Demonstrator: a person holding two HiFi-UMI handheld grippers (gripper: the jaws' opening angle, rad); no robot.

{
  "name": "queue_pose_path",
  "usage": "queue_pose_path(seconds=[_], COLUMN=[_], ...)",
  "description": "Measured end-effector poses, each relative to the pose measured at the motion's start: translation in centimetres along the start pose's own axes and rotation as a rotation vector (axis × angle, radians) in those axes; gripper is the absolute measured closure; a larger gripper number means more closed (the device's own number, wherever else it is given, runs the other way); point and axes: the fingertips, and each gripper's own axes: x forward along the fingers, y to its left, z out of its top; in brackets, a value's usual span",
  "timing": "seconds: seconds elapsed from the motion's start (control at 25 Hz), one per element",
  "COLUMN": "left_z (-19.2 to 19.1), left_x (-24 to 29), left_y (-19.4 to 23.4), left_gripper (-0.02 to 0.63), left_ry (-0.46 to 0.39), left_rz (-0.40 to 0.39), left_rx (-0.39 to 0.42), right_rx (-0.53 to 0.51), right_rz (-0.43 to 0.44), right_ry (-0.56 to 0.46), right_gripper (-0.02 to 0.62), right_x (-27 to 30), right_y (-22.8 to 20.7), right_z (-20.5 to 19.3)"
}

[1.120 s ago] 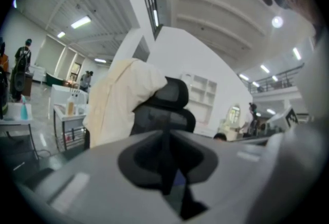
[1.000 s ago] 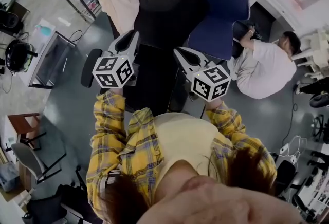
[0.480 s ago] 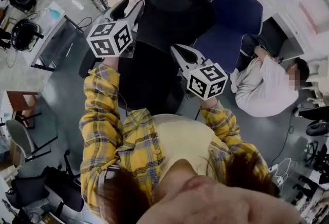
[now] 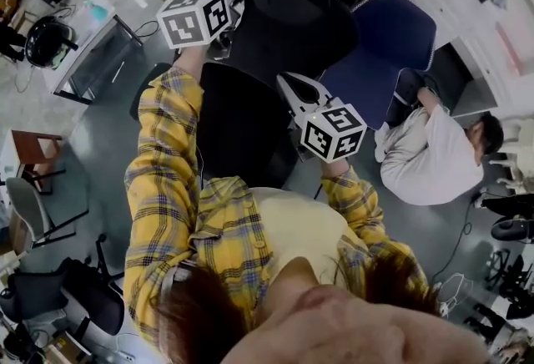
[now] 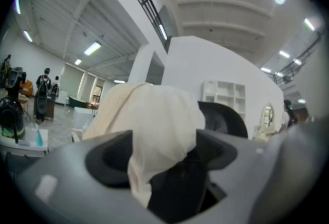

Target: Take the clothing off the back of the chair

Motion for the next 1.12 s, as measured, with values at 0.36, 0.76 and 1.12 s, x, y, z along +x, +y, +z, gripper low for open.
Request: queue_pose_path(seconds=[0.36, 0.76, 1.12], left_z=[2.0, 1.2, 1.6], left_x=[3.1, 5.4, 4.1], left_y=[2.1, 3.1, 4.1], left_gripper=[0.103, 0.215, 0.584], left_ry=[-0.025, 0.030, 0.023], left_rz=[0.101, 0.067, 0.109], left_rx=[0.088, 0.065, 0.057], right_rx=[0.013, 0.022, 0.034], right_rz=[0.017, 0.003, 0.017], right_ry=[0.021, 0.039, 0.048], right_gripper=[0.581, 0.581, 0.581], right_x=[0.5, 0.0, -0.2], right_y=[0.2, -0.7, 0.3], right_z=[-0.8, -1.7, -2.9])
